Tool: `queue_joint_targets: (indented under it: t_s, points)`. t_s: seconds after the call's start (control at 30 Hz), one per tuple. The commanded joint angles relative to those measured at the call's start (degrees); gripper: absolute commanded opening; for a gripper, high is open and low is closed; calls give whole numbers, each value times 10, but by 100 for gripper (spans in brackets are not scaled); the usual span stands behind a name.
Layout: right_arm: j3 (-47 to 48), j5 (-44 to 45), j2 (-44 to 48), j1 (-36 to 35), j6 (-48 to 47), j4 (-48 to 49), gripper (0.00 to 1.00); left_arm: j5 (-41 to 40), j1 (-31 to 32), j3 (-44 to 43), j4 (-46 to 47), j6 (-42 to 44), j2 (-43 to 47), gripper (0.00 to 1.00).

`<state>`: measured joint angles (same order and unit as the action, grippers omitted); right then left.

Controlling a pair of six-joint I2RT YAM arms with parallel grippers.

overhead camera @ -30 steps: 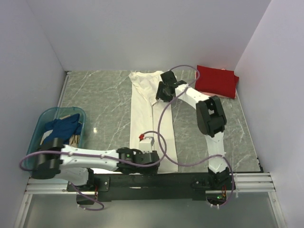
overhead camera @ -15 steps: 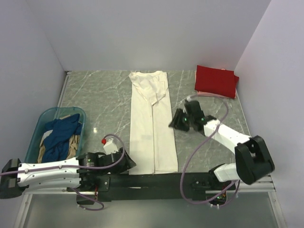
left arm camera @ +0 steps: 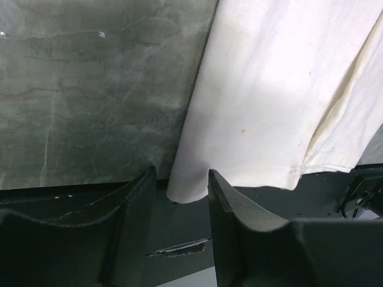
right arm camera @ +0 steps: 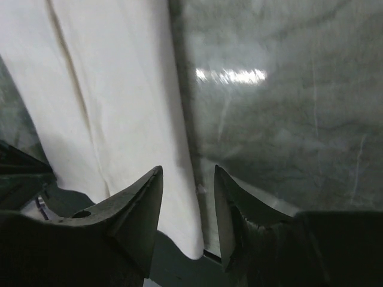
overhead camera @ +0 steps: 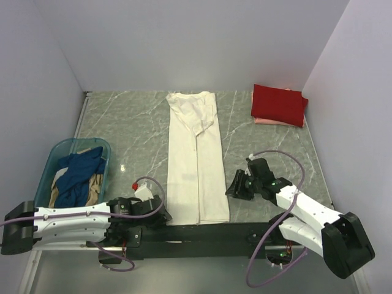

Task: Fold and stack the t-shirts
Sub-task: Fold the tshirt

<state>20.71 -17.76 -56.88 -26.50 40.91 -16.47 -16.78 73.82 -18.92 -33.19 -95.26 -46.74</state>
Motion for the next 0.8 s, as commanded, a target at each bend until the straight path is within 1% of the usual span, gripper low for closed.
queue_joint_targets:
  t_s: [0.0, 0.4, 0.57, 0.77]
  points:
    - [-21, -25, 16, -9, 1, -45, 47, 5, -3, -5, 2, -12, -12, 45]
    - [-68, -47, 52, -91, 22, -106, 44, 25, -5, -3, 9, -8, -47, 36]
    - [-80, -40, 73, -102, 15, -146, 44, 32, -5, -11, 6, 8, -64, 34]
    - [-94, -47, 79, -107, 16, -148, 43, 42, -5, -10, 18, 15, -80, 30]
